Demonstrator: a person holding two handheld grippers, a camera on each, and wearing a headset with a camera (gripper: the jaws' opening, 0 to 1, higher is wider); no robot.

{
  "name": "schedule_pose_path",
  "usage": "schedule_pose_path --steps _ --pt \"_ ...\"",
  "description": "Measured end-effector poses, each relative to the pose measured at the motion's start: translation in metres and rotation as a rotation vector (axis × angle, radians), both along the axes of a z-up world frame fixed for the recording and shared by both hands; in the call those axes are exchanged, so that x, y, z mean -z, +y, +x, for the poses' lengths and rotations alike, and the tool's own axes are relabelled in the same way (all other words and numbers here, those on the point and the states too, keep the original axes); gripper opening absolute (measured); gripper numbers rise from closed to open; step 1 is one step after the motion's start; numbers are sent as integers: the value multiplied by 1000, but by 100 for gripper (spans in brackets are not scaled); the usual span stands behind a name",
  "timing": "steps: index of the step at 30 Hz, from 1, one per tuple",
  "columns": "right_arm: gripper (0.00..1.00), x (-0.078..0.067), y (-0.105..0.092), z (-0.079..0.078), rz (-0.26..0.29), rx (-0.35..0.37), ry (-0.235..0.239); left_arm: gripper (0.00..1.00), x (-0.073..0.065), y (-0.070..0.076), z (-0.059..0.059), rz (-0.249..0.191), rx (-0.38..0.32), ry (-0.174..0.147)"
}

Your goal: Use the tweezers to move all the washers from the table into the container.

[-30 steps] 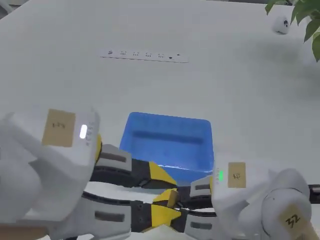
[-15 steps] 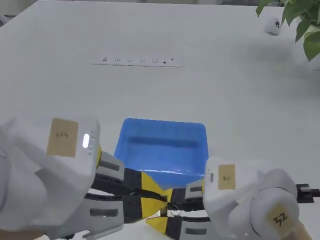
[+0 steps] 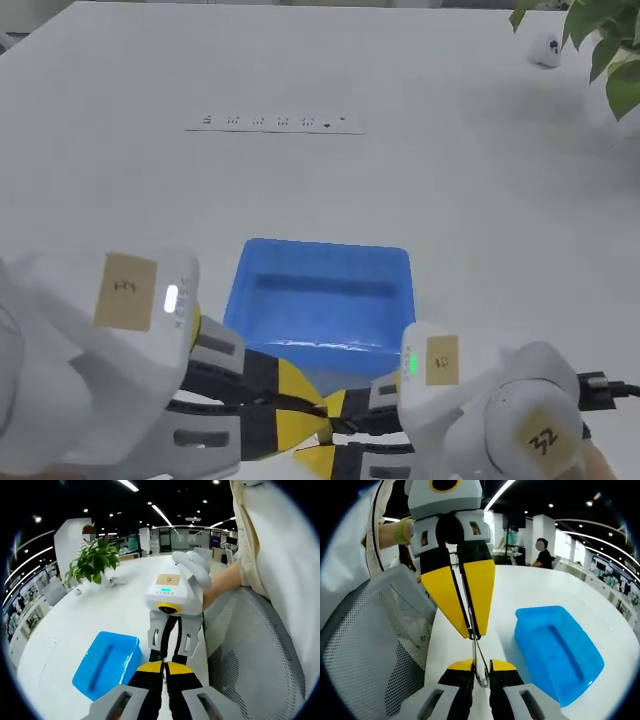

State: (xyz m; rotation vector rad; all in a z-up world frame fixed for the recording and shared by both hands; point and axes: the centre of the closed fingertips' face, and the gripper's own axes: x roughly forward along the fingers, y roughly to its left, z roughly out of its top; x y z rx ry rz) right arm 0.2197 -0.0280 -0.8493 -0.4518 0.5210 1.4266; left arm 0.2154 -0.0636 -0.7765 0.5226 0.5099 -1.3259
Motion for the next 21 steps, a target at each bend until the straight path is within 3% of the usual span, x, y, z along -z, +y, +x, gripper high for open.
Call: schedule_pose_path --steps 4,7,13,21 --pt "7 -2 3 -2 9 -7 4 0 -2 -1 -3 15 18 -2" --pt "7 3 2 -3 -18 -15 -8 0 2 0 -2 27 21 -2" --pt "8 6 0 -3 -35 -15 -9 0 1 -3 0 9 18 0" --pt "5 -11 0 0 44 14 19 0 1 -1 5 13 -17 16"
